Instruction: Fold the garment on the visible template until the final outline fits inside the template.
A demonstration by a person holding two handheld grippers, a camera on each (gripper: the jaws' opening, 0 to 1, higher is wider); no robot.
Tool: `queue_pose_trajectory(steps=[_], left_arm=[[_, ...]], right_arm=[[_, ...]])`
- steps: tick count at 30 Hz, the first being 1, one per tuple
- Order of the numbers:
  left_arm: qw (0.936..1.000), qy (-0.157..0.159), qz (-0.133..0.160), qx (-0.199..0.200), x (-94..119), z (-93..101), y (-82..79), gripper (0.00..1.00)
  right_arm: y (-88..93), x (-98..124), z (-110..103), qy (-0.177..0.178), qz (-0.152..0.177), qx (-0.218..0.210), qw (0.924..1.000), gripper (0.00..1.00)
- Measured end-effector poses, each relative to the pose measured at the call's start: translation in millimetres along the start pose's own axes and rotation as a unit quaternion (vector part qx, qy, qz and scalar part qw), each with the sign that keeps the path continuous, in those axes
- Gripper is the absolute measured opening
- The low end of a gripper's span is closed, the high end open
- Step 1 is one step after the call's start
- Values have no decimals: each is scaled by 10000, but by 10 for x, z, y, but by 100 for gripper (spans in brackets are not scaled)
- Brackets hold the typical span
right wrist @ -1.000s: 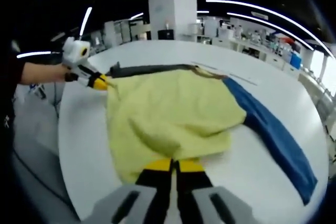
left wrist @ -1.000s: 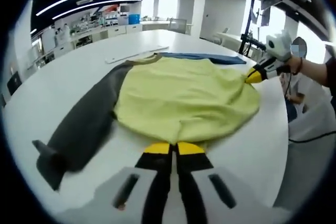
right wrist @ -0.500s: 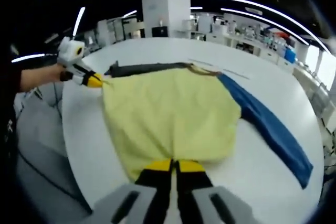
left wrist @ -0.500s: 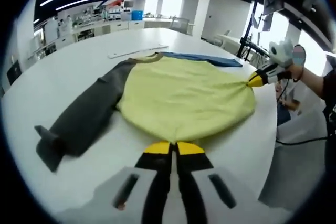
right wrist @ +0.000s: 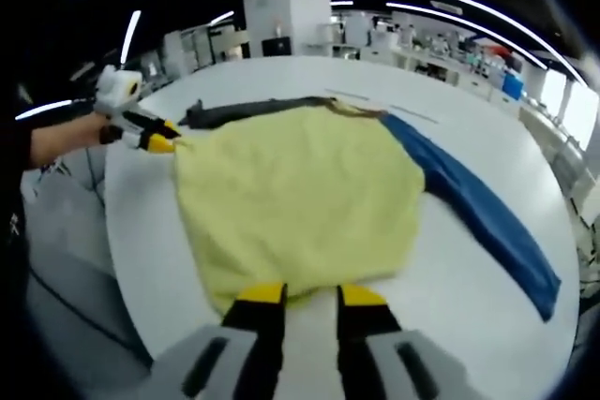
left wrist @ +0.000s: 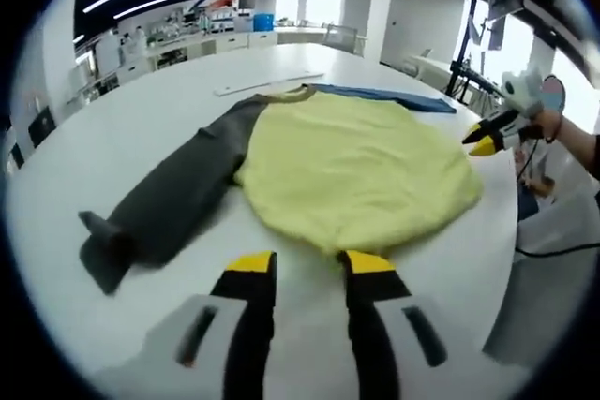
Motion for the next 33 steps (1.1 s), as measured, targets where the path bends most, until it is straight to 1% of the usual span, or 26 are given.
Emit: queue_pose_trajectory(steps=[5, 7, 9, 11, 13, 15, 18, 20, 23, 26, 28, 29, 31, 33], left_arm=[[9998, -73, 149, 58, 77, -4, 36, 33], [9995, -116, 191, 203, 111, 13, 64, 35], [9994, -77, 206, 280, 129, 31, 105, 35], [9992, -32, 160, 356, 121, 76, 161, 33], [9995, -7, 38, 328, 100, 118, 230, 32], [9995, 83, -49, 287, 75, 150, 282, 30], [9991, 255, -199, 280, 9, 258, 355, 25], [9990, 291, -268, 217, -23, 330, 374, 24], [9990, 299, -336, 45, -82, 341, 383, 24], [9991, 258, -339, 19, -147, 360, 350, 24], [9993, 217, -311, 38, -173, 314, 329, 24], [9994, 207, -291, 39, -180, 327, 320, 23], [9995, 179, -248, 39, -190, 364, 299, 23], [9996, 192, -222, 45, -206, 335, 294, 21]], right_arm=[[75, 42, 99, 98, -116, -14, 9999, 18], [96, 48, 111, 132, -158, 3, 9998, 17], [140, 4, 169, 182, -196, -9, 9996, 16], [171, -25, 174, 186, -228, -79, 9995, 16], [191, -82, 170, 144, -239, -96, 9996, 16], [198, -125, 142, 94, -227, -200, 9995, 16], [167, -199, 192, 110, -125, -271, 9995, 15], [120, -216, 192, 45, -74, -276, 9996, 15], [60, -201, 165, -15, -13, -213, 9998, 16], [32, -200, 176, -92, 26, -168, 9998, 16], [-7, -174, 176, -85, 82, -195, 9997, 16], [-24, -165, 180, -89, 129, -235, 9996, 16], [-45, -178, 202, -116, 215, -314, 9992, 16], [-60, -220, 199, -124, 199, -360, 9991, 16]])
Point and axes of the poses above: the point that each gripper's makers call its tool centre point, and the gripper's own axes: x roughly backward along the fingers, z roughly to its right, y roughly out of its underside, the point moved 8 cm from there along x, roughly backward along the fingers, and after that the axes turned 15 degrees about x, right-handed, at the moved point
